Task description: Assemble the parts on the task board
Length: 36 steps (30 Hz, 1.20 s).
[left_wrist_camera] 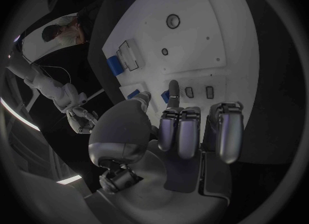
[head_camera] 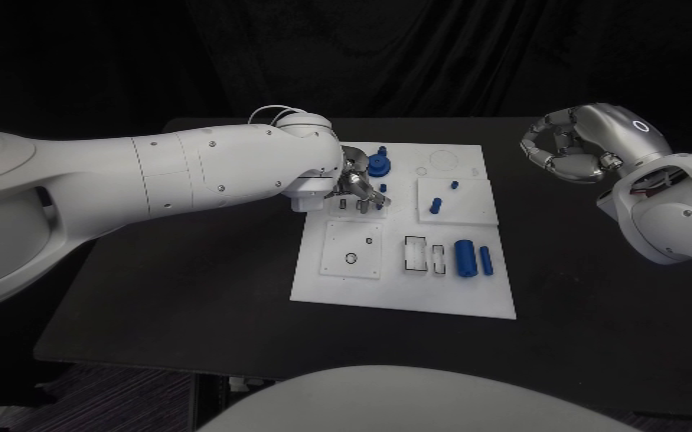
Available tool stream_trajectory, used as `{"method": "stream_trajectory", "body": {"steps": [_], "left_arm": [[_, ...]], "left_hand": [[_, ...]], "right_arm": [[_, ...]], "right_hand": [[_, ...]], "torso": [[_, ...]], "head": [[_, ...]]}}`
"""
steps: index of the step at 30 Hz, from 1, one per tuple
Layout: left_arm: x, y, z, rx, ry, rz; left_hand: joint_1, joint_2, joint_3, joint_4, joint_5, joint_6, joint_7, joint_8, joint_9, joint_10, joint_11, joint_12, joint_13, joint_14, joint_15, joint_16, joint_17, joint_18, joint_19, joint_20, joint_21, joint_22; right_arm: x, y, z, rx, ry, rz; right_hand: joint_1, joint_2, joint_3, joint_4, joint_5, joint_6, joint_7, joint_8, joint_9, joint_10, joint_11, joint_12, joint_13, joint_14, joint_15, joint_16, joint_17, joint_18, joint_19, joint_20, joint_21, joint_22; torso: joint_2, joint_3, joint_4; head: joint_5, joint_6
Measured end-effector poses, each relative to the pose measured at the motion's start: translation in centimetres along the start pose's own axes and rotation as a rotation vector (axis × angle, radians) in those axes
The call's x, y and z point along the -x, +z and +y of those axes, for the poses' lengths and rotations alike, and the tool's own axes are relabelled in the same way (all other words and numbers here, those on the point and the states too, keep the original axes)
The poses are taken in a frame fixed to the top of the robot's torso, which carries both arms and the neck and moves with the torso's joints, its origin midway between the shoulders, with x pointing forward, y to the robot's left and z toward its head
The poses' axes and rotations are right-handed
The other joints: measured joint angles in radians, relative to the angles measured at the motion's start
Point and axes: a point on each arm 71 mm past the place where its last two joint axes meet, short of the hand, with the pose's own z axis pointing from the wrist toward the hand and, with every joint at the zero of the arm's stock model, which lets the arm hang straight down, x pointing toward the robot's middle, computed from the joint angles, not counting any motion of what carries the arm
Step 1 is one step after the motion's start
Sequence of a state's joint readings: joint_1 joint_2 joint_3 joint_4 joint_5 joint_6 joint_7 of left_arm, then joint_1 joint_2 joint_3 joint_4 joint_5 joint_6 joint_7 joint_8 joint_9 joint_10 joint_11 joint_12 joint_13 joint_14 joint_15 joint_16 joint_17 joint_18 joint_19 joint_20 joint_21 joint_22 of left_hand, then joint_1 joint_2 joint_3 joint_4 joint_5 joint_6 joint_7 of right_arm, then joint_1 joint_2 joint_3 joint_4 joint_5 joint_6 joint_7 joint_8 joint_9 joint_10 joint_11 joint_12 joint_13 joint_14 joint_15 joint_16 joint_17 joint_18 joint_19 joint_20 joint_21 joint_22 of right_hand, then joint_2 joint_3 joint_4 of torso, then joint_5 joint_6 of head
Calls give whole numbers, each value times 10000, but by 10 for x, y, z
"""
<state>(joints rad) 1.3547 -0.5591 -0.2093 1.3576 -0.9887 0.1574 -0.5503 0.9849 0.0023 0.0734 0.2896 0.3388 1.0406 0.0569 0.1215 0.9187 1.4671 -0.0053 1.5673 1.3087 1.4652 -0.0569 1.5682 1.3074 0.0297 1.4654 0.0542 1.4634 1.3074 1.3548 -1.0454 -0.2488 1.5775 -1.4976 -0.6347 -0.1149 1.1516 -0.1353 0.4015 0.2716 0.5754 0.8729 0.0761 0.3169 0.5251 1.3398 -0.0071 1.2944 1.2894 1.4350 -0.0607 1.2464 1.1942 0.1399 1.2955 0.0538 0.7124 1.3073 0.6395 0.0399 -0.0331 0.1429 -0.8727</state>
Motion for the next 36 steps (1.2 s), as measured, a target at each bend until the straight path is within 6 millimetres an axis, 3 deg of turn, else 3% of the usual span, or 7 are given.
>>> {"method": "stream_trajectory", "body": {"steps": [7, 25, 36], "left_arm": [[4, 3, 1, 356, -182, -292], [12, 11, -4, 695, -415, -745], [13, 14, -9, 645, -358, -721]], "left_hand": [[57, 57, 58, -58, 310, 13, -13, 0, 0, 16, -16, 0, 0, 37, -38, 0, 0, 0, 0, -1, 0, 0], [197, 108, 141, -140, 462, 13, -13, 0, -1, 16, -16, 0, 0, 37, -38, 0, -1, -1, 0, -1, 0, 0], [367, 143, 251, -250, 720, 12, -13, -1, -2, 15, -16, 0, 0, 37, -37, 0, -1, 0, 0, -2, 0, -1]], "right_arm": [[0, 0, 0, -11, -6, 22], [-2, 2, 1, -1, -6, 61], [-2, 3, 2, 20, 1, 81]], "right_hand": [[-1, 0, 0, 0, 0, 0, 0, 1, 0, 0, 0, 0, -1, 0, 0, 0, -1, 0, 0, 0, 0, 1], [83, -5, 29, -29, 0, 0, 0, 1, 20, 0, 0, 0, -2, 0, 0, 0, -3, 1, 0, 0, 0, 6], [95, -17, 69, -69, 0, 0, 0, 30, 40, 0, 0, 0, -2, 0, 0, 0, -3, 0, 0, 0, 0, 5]], "torso": [[-11, -2, 2], [-25, 12, -11], [-12, 4, -5]], "head": [[-16, 0], [37, -1], [52, -1]]}}
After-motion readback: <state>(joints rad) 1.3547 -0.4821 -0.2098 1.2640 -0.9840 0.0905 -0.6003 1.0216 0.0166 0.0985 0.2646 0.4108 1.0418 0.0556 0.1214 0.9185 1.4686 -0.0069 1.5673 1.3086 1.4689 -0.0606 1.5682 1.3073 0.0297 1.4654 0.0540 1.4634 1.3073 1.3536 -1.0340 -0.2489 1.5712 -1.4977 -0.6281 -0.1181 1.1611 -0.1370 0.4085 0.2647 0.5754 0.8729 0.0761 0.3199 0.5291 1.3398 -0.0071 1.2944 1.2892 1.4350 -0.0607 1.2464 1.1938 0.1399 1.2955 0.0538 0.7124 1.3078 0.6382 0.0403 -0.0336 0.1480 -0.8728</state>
